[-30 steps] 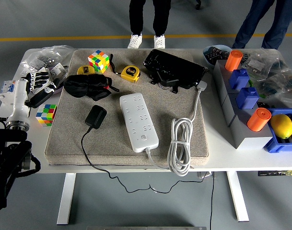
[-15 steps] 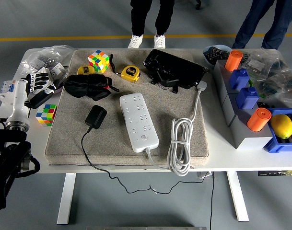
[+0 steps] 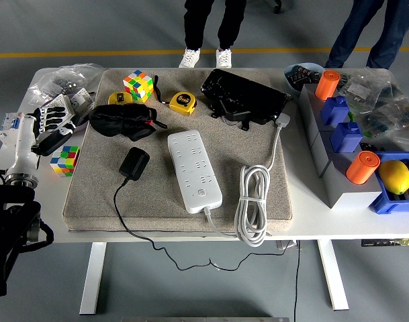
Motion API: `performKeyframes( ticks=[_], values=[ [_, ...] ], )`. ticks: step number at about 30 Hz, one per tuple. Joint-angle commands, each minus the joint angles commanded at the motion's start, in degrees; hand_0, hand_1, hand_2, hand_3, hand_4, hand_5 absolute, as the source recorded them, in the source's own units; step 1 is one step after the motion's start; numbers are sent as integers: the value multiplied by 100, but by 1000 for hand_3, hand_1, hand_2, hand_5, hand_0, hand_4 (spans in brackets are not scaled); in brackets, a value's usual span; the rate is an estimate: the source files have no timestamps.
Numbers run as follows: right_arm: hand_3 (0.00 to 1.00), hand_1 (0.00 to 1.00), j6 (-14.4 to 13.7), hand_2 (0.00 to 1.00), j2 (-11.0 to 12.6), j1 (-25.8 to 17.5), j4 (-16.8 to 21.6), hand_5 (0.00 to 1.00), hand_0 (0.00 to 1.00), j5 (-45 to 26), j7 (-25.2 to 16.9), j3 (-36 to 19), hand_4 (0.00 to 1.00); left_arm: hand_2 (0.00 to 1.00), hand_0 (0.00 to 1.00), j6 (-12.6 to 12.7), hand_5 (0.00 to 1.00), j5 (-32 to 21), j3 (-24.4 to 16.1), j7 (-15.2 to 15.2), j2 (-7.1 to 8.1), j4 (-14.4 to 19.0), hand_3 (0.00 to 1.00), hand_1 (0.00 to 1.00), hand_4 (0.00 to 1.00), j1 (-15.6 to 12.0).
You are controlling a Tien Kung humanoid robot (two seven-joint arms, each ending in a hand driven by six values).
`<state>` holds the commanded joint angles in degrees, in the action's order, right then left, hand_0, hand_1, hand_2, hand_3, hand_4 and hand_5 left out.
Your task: Put the plug near the board,insert it into the board,press the button,pull the plug out
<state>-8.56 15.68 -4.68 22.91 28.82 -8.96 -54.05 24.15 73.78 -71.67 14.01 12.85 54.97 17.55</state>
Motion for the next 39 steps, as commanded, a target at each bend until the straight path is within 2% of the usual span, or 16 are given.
performKeyframes(
  ticks=[22, 39],
  values=[
    [544, 616, 1, 570, 3, 20, -5, 249, 606, 42, 97, -104, 715, 661, 631, -94, 398, 20, -22, -104, 38, 171, 623, 658, 838, 6],
    [545, 619, 8, 573, 29, 39, -32, 254, 607, 1, 136, -63, 721, 669, 631, -130, 398, 62, -39, -178, 8, 203, 622, 662, 834, -21]
  ],
)
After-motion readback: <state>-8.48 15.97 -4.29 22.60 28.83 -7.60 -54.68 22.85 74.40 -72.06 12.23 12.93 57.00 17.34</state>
